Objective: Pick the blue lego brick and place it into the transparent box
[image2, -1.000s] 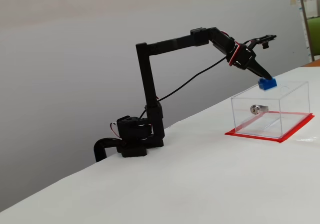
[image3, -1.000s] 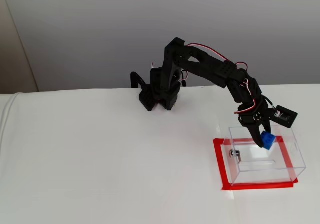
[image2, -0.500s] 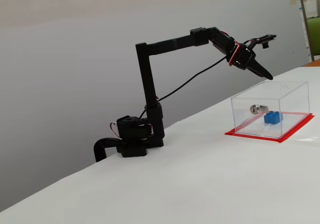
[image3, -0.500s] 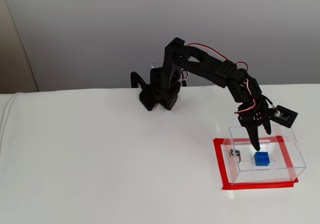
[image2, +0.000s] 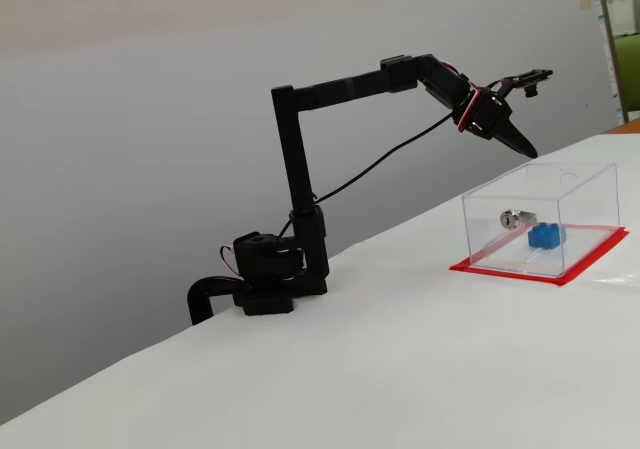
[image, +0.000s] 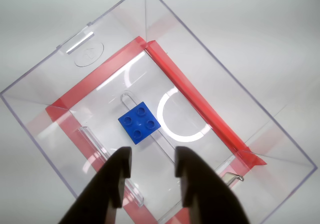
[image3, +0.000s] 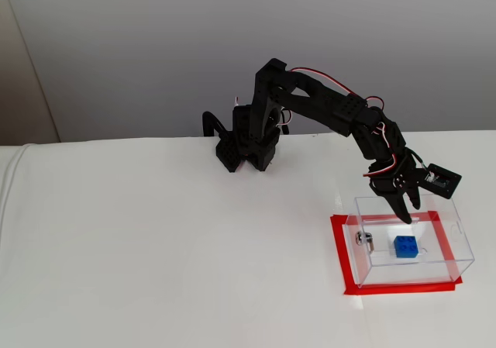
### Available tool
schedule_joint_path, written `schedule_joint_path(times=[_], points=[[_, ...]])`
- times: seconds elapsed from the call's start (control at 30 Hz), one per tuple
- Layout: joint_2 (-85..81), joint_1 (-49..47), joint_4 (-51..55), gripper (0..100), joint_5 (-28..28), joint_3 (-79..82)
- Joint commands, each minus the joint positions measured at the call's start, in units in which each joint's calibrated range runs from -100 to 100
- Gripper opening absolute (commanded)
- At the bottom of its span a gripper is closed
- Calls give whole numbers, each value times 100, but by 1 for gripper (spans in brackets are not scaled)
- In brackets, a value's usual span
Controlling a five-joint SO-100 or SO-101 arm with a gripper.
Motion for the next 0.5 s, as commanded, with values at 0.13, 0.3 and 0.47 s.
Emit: schedule_joint_path(times=[0.13, 0.3, 0.47], points=[[-76, 35, -80, 1, -31, -419], [-161, 124, -80, 1, -26, -419], [-755, 324, -71, 1, 16, -310]])
